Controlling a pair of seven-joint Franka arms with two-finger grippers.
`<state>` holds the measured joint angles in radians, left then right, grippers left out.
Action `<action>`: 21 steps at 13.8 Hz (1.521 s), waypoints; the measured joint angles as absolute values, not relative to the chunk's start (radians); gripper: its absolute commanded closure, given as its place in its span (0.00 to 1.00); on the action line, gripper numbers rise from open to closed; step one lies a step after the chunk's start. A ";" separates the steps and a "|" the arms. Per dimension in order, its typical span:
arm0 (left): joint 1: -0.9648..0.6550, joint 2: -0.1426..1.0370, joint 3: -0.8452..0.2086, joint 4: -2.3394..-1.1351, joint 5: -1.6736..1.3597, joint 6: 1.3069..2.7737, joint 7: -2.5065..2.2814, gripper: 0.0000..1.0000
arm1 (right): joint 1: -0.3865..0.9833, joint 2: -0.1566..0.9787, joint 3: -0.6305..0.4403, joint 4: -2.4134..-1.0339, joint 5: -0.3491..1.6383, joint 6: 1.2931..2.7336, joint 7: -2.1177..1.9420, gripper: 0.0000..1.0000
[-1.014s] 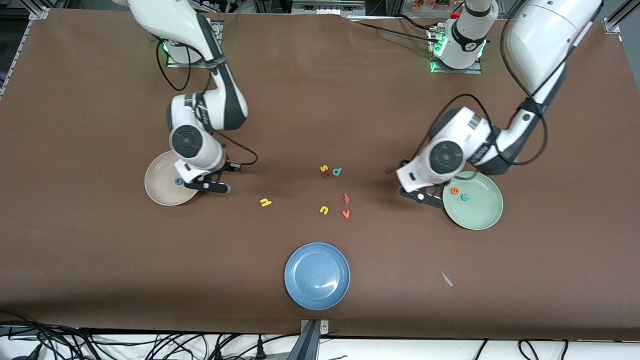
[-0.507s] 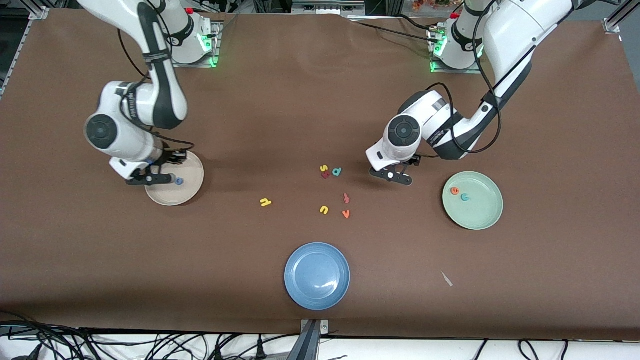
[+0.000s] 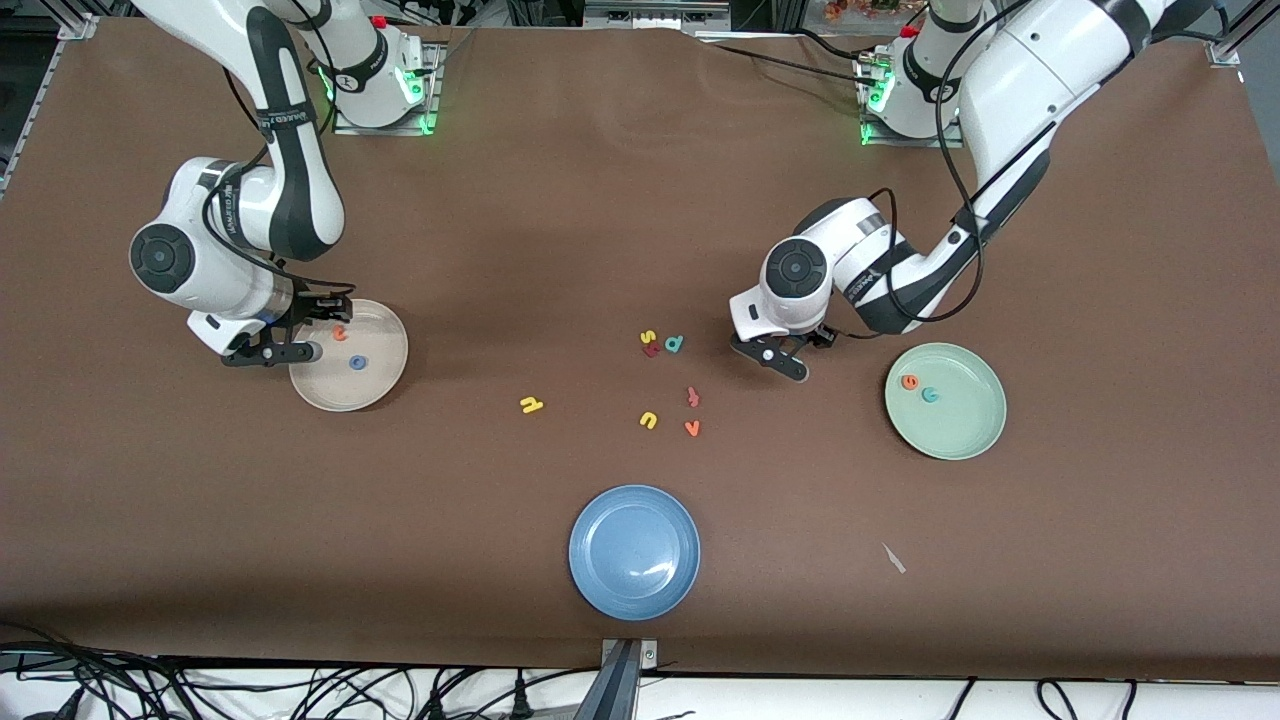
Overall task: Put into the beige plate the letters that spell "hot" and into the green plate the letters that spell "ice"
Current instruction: 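Drop the 2 on the white plate while the left gripper grasps the i, then place the i on the green plate while the right gripper grasps the u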
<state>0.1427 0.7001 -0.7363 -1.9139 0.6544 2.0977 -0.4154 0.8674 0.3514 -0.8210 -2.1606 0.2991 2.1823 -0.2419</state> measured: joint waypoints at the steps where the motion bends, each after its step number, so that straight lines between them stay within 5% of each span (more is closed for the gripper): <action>1: 0.143 0.712 -0.736 -1.914 0.665 2.105 -0.413 0.55 | 0.867 0.358 -0.821 -2.138 0.299 2.151 -0.243 0.00; 5: 0.143 0.727 -0.736 -1.914 0.667 2.135 -0.408 0.64 | 0.871 0.414 -0.808 -2.009 0.311 2.040 -0.182 0.00; 8: 0.141 0.728 -0.738 -1.914 0.667 2.140 -0.408 0.98 | 0.879 0.461 -0.741 -1.952 0.385 2.032 0.110 0.00; 14: 0.147 0.723 -0.740 -1.891 0.667 2.134 -0.407 1.00 | 0.888 0.595 -0.639 -1.783 0.550 2.035 0.605 0.00; 21: 0.289 0.582 -0.752 -1.831 0.666 1.938 -0.246 1.00 | 0.898 0.777 -0.557 -1.605 0.619 2.106 0.995 0.00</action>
<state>0.2892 0.5820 -0.7522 -1.8308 0.6663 1.9384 -0.2464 0.8978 0.7766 -0.5575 -1.6049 0.6195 2.1062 0.9954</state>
